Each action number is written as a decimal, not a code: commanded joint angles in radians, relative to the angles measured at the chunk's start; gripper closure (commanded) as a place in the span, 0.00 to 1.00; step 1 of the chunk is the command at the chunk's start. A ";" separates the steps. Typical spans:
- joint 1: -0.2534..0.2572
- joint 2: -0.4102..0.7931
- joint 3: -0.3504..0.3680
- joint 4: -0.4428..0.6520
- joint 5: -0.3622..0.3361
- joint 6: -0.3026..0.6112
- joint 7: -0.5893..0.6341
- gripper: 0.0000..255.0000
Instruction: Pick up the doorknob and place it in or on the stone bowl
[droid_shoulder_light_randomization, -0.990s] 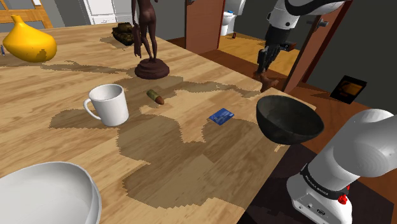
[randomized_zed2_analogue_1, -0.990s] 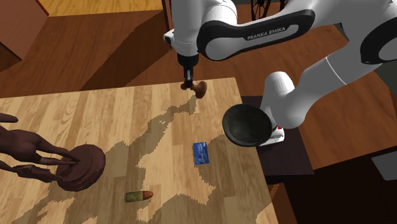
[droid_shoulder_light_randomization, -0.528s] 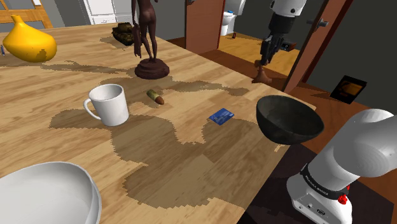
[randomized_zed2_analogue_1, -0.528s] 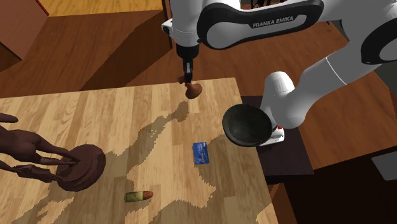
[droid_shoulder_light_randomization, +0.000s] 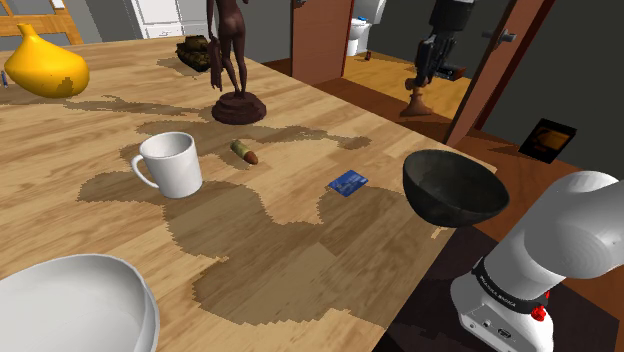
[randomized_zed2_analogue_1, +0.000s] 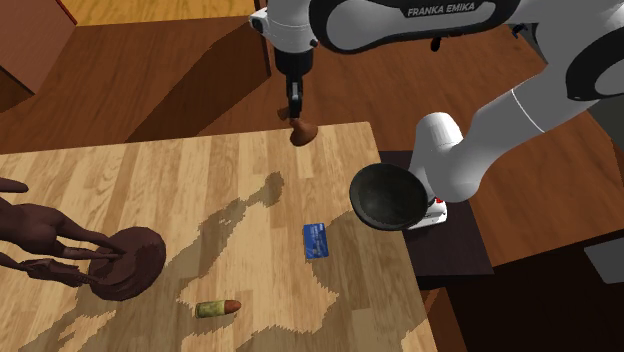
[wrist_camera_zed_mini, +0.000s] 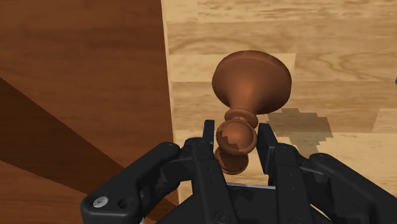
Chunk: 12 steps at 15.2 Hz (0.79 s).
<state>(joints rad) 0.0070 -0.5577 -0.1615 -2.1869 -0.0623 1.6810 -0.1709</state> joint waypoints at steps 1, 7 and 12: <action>0.001 0.007 0.001 0.033 0.002 -0.025 0.000 1.00; 0.004 0.028 0.004 0.130 0.006 -0.103 -0.001 1.00; 0.017 -0.085 0.069 0.052 0.026 -0.139 0.073 1.00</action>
<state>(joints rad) 0.0195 -0.6141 -0.1129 -2.1184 -0.0434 1.5548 -0.1208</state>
